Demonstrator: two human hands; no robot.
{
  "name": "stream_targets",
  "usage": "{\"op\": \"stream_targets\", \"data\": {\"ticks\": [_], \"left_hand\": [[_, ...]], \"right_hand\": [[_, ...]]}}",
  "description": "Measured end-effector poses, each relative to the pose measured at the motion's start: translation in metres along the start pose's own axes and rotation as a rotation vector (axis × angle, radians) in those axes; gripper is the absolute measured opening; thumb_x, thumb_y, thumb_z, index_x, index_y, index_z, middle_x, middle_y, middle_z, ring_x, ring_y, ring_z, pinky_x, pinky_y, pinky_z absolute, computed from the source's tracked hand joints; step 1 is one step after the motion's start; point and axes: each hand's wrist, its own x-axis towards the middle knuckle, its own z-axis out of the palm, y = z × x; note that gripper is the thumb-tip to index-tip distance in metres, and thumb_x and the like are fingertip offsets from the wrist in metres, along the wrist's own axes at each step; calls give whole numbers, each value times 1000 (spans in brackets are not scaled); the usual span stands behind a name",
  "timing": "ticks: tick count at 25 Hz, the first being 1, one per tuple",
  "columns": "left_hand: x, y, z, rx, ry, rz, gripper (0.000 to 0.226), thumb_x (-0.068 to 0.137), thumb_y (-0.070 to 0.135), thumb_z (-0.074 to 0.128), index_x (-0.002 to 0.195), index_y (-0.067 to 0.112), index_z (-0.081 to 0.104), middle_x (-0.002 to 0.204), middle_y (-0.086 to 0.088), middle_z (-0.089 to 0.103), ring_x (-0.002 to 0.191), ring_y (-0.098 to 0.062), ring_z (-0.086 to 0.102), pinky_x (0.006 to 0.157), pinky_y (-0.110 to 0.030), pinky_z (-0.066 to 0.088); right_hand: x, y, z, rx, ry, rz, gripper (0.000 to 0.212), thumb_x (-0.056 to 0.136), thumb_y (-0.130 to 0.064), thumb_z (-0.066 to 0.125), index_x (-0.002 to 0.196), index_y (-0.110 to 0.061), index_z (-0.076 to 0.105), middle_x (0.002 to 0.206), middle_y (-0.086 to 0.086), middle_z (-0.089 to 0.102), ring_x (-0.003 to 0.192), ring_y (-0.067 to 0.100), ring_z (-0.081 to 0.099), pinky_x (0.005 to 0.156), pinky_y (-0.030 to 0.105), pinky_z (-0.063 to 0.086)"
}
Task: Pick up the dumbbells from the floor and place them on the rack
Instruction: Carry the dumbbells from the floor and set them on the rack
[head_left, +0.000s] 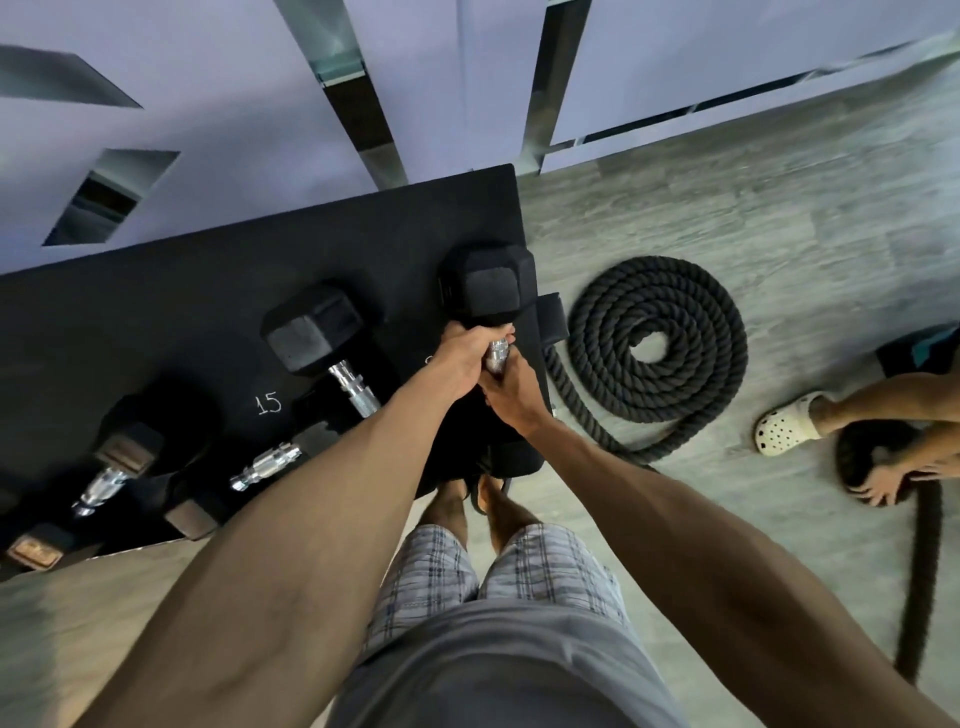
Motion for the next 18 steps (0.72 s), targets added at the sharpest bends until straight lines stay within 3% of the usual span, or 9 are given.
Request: {"op": "stream_targets", "data": {"ticks": [2,4,8,10,14,18], "left_hand": [[-3,11,1,-43,-13,15,10,84,-5,68,94,-3,65,83,-10,67,76,-18,66,80,-33,56],[-1,22,2,-72,-16,33,7,85,-5,68,89,0,65,82,-10,67,77,-19,66,80,-32,56],[4,30,4,-52,-31,31,6,87,-2,67,86,3,65,83,-8,66,78,-16,66,80,-30,56],[2,27,4,-41,-43,32,4,88,-1,66,92,1,65,84,-7,66,78,-15,65,76,-27,57],[5,16,5,-36,-37,27,14,88,-1,66,102,-2,64,85,-7,66,79,-15,65,81,-29,55],[5,-10,5,11,-29,-3,33,85,0,70,116,-8,62,87,-9,69,80,-17,68,81,-32,57]], "right_hand": [[7,-10,-9,-66,5,-42,45,89,-23,66,127,-4,51,109,14,69,93,28,67,80,34,52],[14,-20,-15,-98,5,-68,45,90,-21,65,128,-2,50,110,14,68,97,29,67,80,32,49],[24,-21,-16,-50,-18,-56,38,88,-24,65,119,-6,52,90,8,68,74,24,66,68,37,53],[22,-18,-14,-58,-17,-61,37,88,-25,64,118,-6,52,88,6,68,71,22,66,66,35,52],[17,-12,-14,-70,-17,-36,37,88,-24,64,118,-6,53,92,10,69,75,26,68,70,37,55],[7,12,-9,-115,-49,7,35,88,-27,62,114,-5,54,87,12,70,71,27,68,66,38,56]]}}
